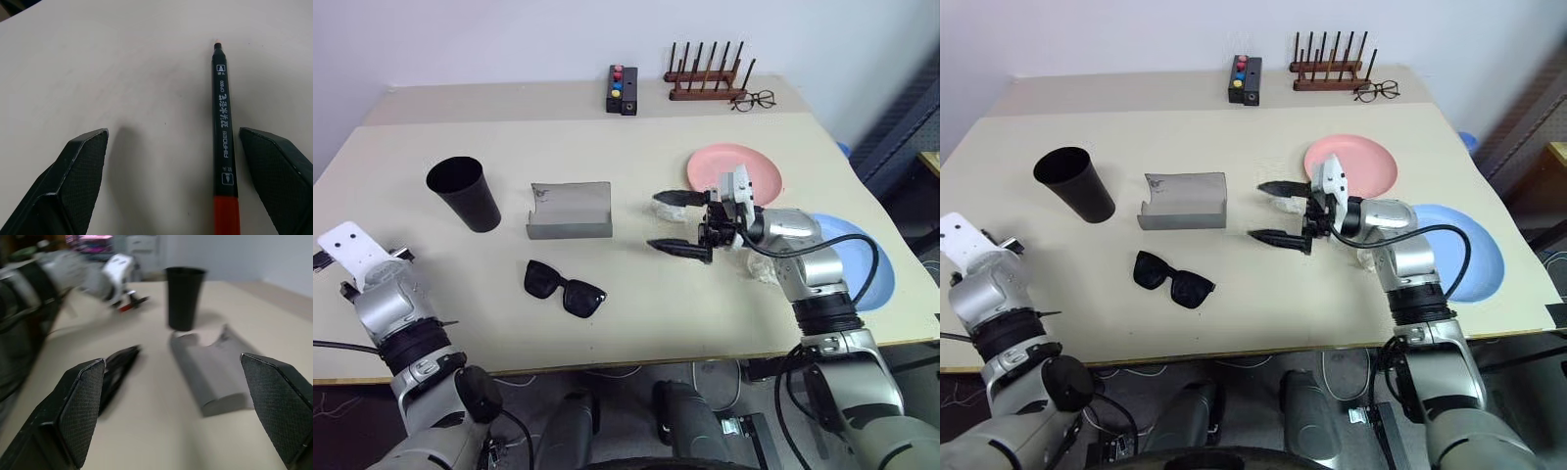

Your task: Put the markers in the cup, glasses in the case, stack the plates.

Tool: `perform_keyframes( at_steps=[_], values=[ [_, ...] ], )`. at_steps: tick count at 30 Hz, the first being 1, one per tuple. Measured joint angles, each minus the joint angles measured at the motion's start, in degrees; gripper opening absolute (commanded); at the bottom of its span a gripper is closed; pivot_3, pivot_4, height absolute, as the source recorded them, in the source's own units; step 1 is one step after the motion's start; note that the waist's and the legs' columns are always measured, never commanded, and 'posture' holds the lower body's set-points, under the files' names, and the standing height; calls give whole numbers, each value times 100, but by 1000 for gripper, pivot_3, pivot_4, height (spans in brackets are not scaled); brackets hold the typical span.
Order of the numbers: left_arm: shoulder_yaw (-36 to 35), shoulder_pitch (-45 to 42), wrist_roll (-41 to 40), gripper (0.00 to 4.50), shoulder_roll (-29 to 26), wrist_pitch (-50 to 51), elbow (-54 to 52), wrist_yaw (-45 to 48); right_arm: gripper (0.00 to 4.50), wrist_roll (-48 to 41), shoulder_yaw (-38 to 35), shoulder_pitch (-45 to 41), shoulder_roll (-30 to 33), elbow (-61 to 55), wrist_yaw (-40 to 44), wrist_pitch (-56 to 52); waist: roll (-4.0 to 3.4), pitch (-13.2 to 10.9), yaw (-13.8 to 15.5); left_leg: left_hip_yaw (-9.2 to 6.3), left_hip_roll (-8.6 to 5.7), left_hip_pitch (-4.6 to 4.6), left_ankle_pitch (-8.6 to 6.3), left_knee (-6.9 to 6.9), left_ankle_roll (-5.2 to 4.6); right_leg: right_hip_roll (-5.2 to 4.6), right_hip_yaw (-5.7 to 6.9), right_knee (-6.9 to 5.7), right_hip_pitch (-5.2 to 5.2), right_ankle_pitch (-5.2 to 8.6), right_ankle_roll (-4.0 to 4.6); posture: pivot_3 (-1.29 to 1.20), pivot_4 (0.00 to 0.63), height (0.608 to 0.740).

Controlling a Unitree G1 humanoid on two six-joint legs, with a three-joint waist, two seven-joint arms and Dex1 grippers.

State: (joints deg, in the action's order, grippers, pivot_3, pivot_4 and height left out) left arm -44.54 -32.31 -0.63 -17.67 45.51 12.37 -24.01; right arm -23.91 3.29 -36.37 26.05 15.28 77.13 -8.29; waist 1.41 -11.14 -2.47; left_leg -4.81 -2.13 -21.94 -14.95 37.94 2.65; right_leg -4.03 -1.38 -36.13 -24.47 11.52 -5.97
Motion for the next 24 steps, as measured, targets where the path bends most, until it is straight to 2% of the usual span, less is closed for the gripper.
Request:
perform_keyframes(
  at_steps=[14, 17, 23, 24],
  values=[
    [221, -37, -328, 4371, -292, -436, 722, -10, 4500, 8, 42, 47, -1, 1, 304, 65, -19, 8, 14, -1, 1, 57, 0, -9, 0, 0, 0, 3, 55, 3, -2, 0, 150, 740],
    [270, -119, -389, 3535, -359, -487, 914, -6, 4500, 12, 42, 49, -5, 1, 300, 114, -24, 9, 21, -2, 1, 58, 0, -9, 0, 0, 1, 3, 58, 15, -21, 0, 150, 740],
    [389, -183, -515, 418, -360, -487, 996, -17, 4500, 15, 42, 48, -21, 3, 258, 142, -24, 9, -12, 5, -1, 57, -1, -19, 1, -6, -3, 17, 56, 14, -20, 0, 150, 740],
    [422, -183, -530, 34, -357, -476, 992, -28, 4500, 15, 42, 49, -21, 3, 250, 145, -24, 9, -17, 6, -1, 58, -1, -24, 1, -6, -4, 18, 54, 11, -16, 0, 150, 740]
  ],
)
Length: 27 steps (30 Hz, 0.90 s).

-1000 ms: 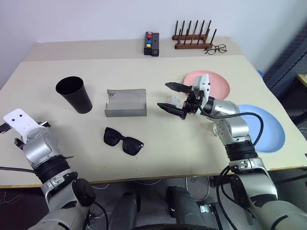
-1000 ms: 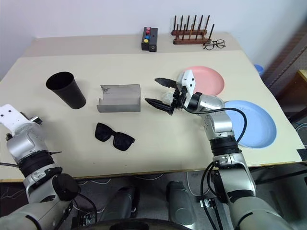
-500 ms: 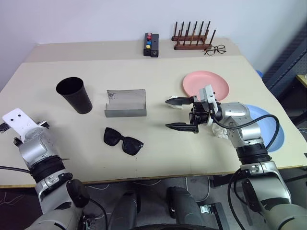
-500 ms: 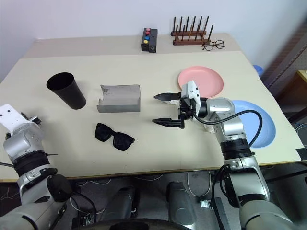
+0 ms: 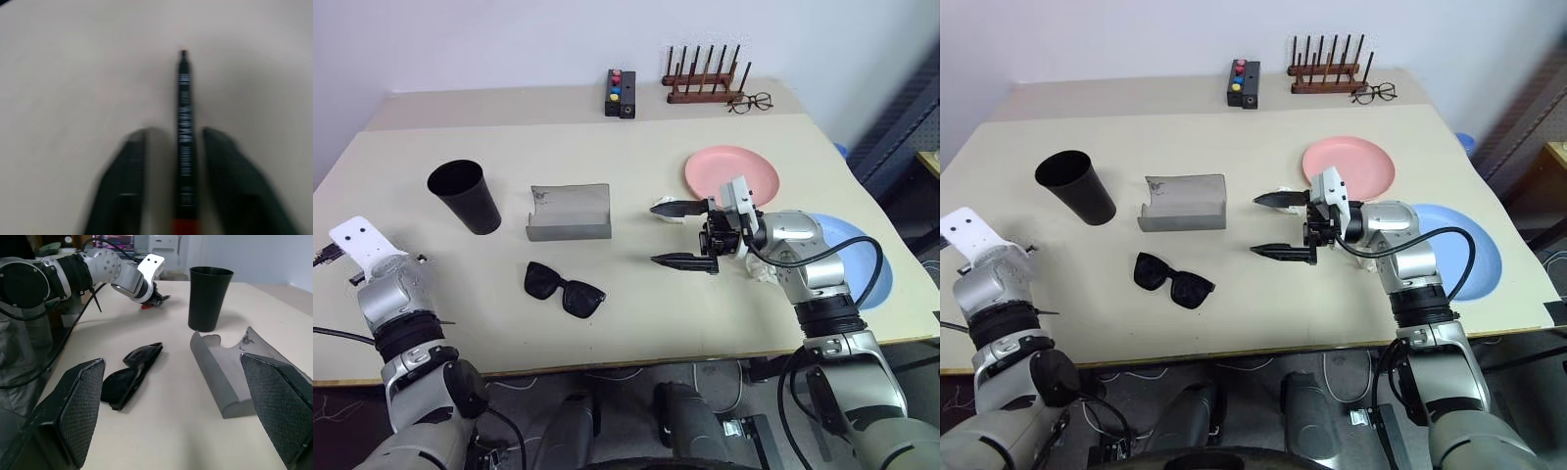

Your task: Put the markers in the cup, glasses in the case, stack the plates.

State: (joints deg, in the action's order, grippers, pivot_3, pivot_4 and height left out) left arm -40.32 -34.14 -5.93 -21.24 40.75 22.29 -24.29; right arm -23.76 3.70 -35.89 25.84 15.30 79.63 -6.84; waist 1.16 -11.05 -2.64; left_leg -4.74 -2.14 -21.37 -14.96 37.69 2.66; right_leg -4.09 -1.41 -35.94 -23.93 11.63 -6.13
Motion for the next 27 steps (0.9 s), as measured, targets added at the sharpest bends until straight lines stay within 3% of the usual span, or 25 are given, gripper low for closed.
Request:
perform_keyframes(
  at_steps=[11, 15, 21, 27],
  values=[
    [-526, 513, -460, 34, 522, 326, -1395, -513, 4500, 40, 1, -2, -49, 129, -78, 143, 0, 0, 10, -1, 2, -4, 1, -54, 2, 0, -1, 48, -12, -9, 14, 0, 150, 740],
    [-798, 965, -785, 34, 947, -523, -2155, -381, 4500, 49, 2, -4, -61, 160, -102, 187, 21, -8, 37, -4, 4, -24, 1, -59, 3, -1, 3, 68, -21, -11, 15, 0, 150, 740],
    [-1067, 849, -1494, 34, 863, -1718, -3042, 68, 4500, 54, 4, -11, -89, 205, -145, 217, 26, -10, 180, -1, 2, -35, 2, -55, 3, -1, 5, 73, -27, -12, 19, 0, 150, 740],
    [-476, 138, -1962, 34, 578, -2652, -3065, 1012, 4500, 69, 10, -49, -108, 296, -161, 239, 30, -10, 204, -2, -2, -49, 3, -40, 2, 0, 10, 83, -22, -12, 20, 0, 150, 740]
  ],
)
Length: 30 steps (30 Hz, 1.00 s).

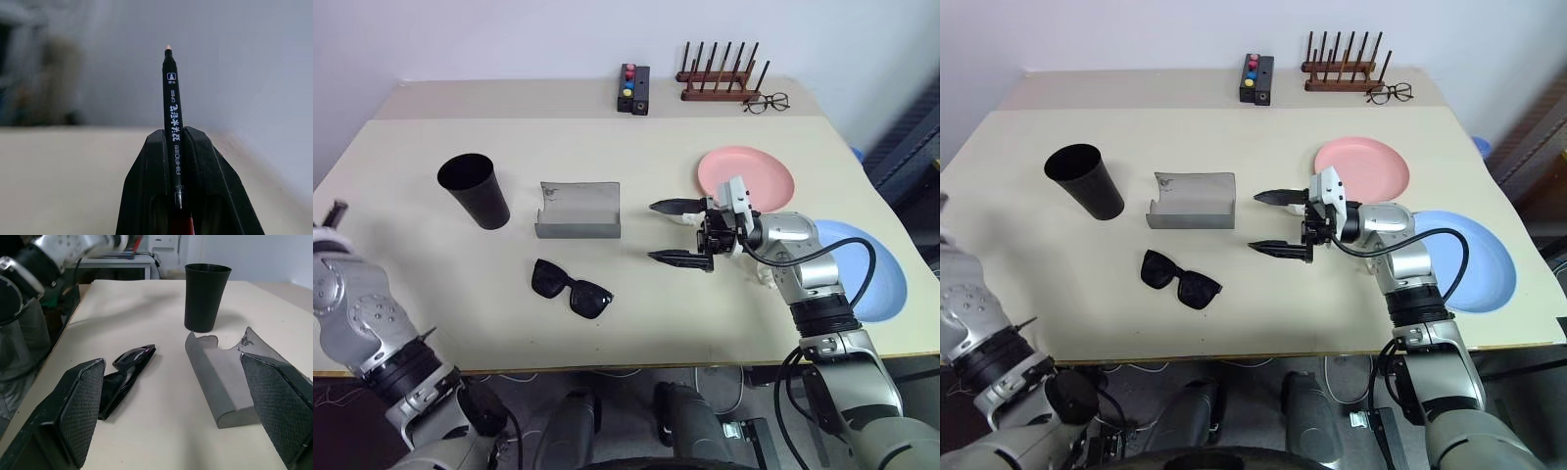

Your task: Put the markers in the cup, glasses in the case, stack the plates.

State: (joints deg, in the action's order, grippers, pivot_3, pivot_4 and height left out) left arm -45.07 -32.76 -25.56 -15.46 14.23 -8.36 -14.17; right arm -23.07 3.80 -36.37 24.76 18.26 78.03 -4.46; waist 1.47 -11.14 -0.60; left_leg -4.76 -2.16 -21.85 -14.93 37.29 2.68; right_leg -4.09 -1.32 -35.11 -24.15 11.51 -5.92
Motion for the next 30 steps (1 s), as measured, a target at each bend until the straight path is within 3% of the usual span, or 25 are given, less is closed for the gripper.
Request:
perform_keyframes(
  at_steps=[6, 14, 18, 22, 30],
  values=[
    [1218, -178, 68, 34, -264, -537, -5, 1122, 4500, 37, -13, -3, 38, 96, -3, 118, -3, -2, -50, 3, 6, 2, 0, -20, -1, 6, -1, 1, -12, 0, -1, 0, 150, 740],
    [1975, -184, 607, 34, -485, -1310, 425, 1748, 4500, 34, -26, 7, 108, 74, -70, 116, -5, -3, -29, 2, 7, -1, 0, -16, -1, 7, -2, 0, -13, 0, -1, 0, 150, 740],
    [2359, -180, 1284, 34, -534, -1957, 849, 1757, 4500, 28, -42, 77, 138, -10, -96, 114, -4, -3, -13, 1, 7, -2, 0, -16, -1, 7, -2, 1, -13, 0, -1, 0, 150, 740],
    [2482, -183, 1775, 34, -530, -2270, 1271, 1488, 4500, 26, -97, 204, 216, -22, -105, 111, -5, -3, -16, 0, 7, -2, 0, -17, -2, 6, -2, 1, -14, 0, -1, 0, 150, 740],
    [2476, -183, 1799, 34, -443, -2277, 1430, 1307, 4500, 23, -117, 241, 284, -225, -216, 9, -5, -3, -23, -1, 7, -2, 0, -16, -2, 7, -2, -1, -14, 0, -1, 0, 150, 740]
  ],
)
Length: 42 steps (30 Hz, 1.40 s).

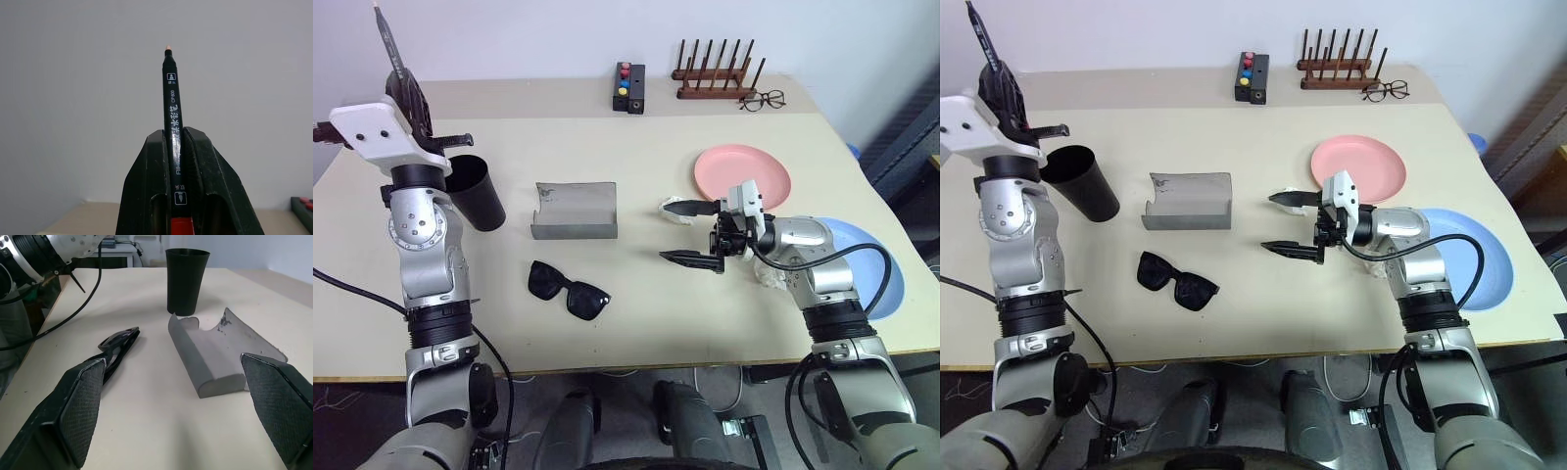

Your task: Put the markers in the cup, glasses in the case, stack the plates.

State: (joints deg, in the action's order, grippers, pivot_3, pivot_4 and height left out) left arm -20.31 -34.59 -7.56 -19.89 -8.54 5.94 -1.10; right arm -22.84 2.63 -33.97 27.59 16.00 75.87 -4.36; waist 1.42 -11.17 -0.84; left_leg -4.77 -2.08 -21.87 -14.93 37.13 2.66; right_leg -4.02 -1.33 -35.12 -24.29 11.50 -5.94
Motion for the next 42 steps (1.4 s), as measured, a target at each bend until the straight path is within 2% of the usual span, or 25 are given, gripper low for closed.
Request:
perform_keyframes(
  at_steps=[17, 27, 31, 33, 36, 37, 42],
  values=[
    [277, -356, 678, 34, -51, -893, 1544, -465, 4500, -78, 6, -1, -4, -517, -347, -531, 0, 0, 13, -1, -1, -3, 0, 0, 0, -1, 2, 1, -1, 0, 0, 0, 150, 740],
    [337, -357, 684, 34, -80, -1059, 1777, -429, 4500, -95, 6, 18, -2, -579, -398, -532, 0, 0, 9, -1, -1, -4, 0, 0, 0, -1, 2, 1, -2, 0, -1, 0, 150, 740],
    [336, -350, 680, 1691, -108, -1060, 1776, -406, 4500, -95, 6, 17, -3, -579, -411, -532, 0, 0, 8, -1, -1, -3, 0, 0, 0, -1, 2, 1, -2, 0, -1, 0, 150, 740],
    [336, -329, 680, 2837, -109, -1059, 1776, -402, 4500, -95, 6, 17, -4, -579, -414, -532, 0, 0, 7, -1, -1, -3, 0, 0, 0, -1, 2, 1, -2, 0, -1, 0, 150, 740],
    [335, -316, 678, 4271, -110, -1058, 1775, -399, 4500, -95, 6, 17, -5, -576, -408, -526, 0, 0, 9, -1, -1, -4, 0, 0, 0, -1, 2, 1, -2, 0, -1, 0, 150, 740],
    [335, -313, 678, 4443, -110, -1057, 1773, -398, 4500, -95, 6, 17, -5, -572, -402, -520, 0, 0, 8, -1, -1, -3, 0, 0, 0, -1, 2, 1, -2, 0, -1, 0, 150, 740],
    [334, -225, 575, 4443, -110, -1049, 1728, -338, 4500, -95, 6, 17, -5, -552, -382, -470, 0, 0, 5, -2, -1, -3, 0, 0, 0, -1, 2, 1, -2, 0, -1, 0, 150, 740]
  ],
)
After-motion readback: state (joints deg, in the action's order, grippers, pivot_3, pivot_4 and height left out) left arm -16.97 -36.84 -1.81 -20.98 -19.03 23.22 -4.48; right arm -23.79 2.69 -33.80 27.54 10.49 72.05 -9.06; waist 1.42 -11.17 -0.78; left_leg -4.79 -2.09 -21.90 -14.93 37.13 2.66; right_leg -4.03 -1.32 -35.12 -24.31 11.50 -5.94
